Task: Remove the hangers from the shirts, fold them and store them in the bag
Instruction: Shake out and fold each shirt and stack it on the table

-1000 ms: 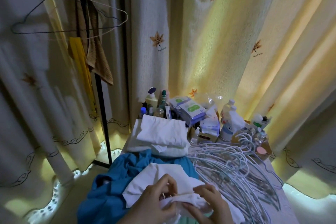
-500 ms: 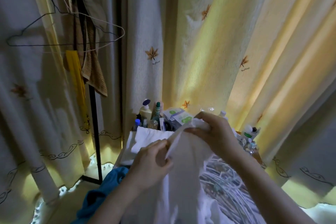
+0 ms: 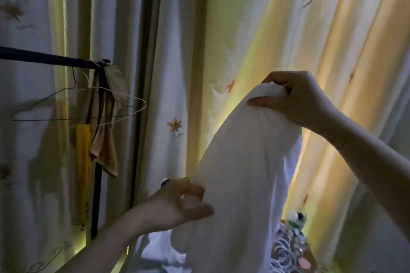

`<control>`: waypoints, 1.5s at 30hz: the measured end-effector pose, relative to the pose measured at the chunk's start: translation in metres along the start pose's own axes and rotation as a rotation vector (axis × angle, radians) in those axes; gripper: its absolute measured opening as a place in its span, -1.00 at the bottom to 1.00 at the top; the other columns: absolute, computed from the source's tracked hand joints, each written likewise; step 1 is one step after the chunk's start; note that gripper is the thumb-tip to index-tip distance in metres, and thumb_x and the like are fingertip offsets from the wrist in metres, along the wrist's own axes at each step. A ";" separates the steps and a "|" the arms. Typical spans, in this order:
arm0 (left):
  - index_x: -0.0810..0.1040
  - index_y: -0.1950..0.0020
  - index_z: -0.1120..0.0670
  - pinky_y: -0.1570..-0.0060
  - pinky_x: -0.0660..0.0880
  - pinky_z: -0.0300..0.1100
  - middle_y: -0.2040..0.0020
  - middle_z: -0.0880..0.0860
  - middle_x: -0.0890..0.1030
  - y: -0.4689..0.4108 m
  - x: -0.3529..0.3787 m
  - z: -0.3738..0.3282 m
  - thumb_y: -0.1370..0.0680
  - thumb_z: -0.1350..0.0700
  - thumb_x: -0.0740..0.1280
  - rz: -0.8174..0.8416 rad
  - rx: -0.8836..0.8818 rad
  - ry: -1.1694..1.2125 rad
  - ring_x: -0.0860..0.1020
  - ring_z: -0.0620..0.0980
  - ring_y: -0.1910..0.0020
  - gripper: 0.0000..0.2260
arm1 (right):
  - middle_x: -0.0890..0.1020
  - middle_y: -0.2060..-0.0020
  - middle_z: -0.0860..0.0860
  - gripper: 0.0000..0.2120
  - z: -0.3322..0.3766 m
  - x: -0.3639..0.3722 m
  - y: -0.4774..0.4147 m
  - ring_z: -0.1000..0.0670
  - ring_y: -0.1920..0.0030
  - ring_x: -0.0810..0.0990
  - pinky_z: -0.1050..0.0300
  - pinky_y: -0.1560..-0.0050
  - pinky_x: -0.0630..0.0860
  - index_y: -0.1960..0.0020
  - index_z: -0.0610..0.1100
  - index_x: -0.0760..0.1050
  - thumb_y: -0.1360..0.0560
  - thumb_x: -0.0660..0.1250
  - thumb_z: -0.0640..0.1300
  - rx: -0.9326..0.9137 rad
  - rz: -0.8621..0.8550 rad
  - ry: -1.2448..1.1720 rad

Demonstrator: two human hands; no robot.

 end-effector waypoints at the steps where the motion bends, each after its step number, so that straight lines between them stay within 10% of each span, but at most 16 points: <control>1: 0.64 0.19 -0.13 -0.03 0.52 -0.30 0.01 -0.25 0.58 0.000 -0.003 0.003 -0.38 -0.16 0.47 0.000 -0.002 -0.023 0.57 -0.24 -0.01 -0.86 | 0.50 0.44 0.02 -0.78 -0.004 -0.006 -0.003 0.16 0.39 0.36 0.40 0.39 0.31 0.28 -0.09 0.56 -0.27 0.55 0.00 0.012 -0.025 0.015; 14: 0.49 0.13 0.17 0.35 0.51 -0.21 0.23 0.17 0.53 -0.009 -0.082 -0.017 -0.55 -0.03 0.28 -0.356 0.206 -0.041 0.54 0.07 0.30 -0.74 | 0.40 0.46 -0.01 -0.70 -0.043 -0.019 0.011 0.11 0.42 0.26 0.36 0.47 0.21 0.27 -0.23 0.51 -0.38 0.49 -0.01 0.139 -0.173 0.080; 26: 0.40 -0.18 -0.27 -0.02 0.50 -0.38 -0.06 -0.30 0.55 -0.014 -0.013 -0.005 -0.37 -0.31 0.36 0.064 0.035 -0.059 0.52 -0.32 -0.08 -0.57 | 0.59 0.42 0.14 -0.87 -0.032 -0.001 0.029 0.26 0.41 0.49 0.42 0.42 0.41 0.30 -0.03 0.58 -0.33 0.51 -0.06 0.105 0.057 -0.057; 31: 0.42 -0.10 -0.27 0.00 0.37 -0.59 -0.09 -0.42 0.48 -0.031 0.028 -0.043 -0.46 -0.03 0.43 -0.145 0.218 0.036 0.44 -0.47 -0.11 -0.70 | 0.62 0.34 -0.11 -0.79 -0.022 0.030 0.042 0.10 0.34 0.49 0.23 0.35 0.43 0.26 -0.13 0.59 -0.30 0.53 -0.01 0.018 0.235 -0.025; 37: 0.51 0.02 -0.03 0.15 0.53 -0.16 0.13 -0.01 0.60 -0.033 0.044 -0.050 -0.51 0.15 0.36 -0.395 0.304 0.084 0.57 -0.05 0.14 -0.89 | 0.59 0.40 0.12 -0.83 -0.025 0.037 0.050 0.21 0.36 0.49 0.41 0.35 0.39 0.31 0.07 0.54 -0.32 0.53 -0.03 0.023 0.222 -0.080; 45: 0.53 0.11 -0.17 0.11 0.54 -0.34 0.13 -0.15 0.61 -0.013 0.057 0.007 -0.50 0.07 0.38 -0.386 0.069 -0.105 0.58 -0.23 0.12 -0.88 | 0.60 0.40 0.12 -0.84 -0.043 0.027 0.053 0.18 0.36 0.51 0.40 0.36 0.40 0.32 0.04 0.56 -0.32 0.54 -0.08 0.062 0.172 -0.086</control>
Point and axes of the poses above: each hand's wrist, its own y-axis away from the middle knuckle, its own x-axis out of the palm, z = x × y, the point moved 1 cm from there along -y, towards the middle knuckle
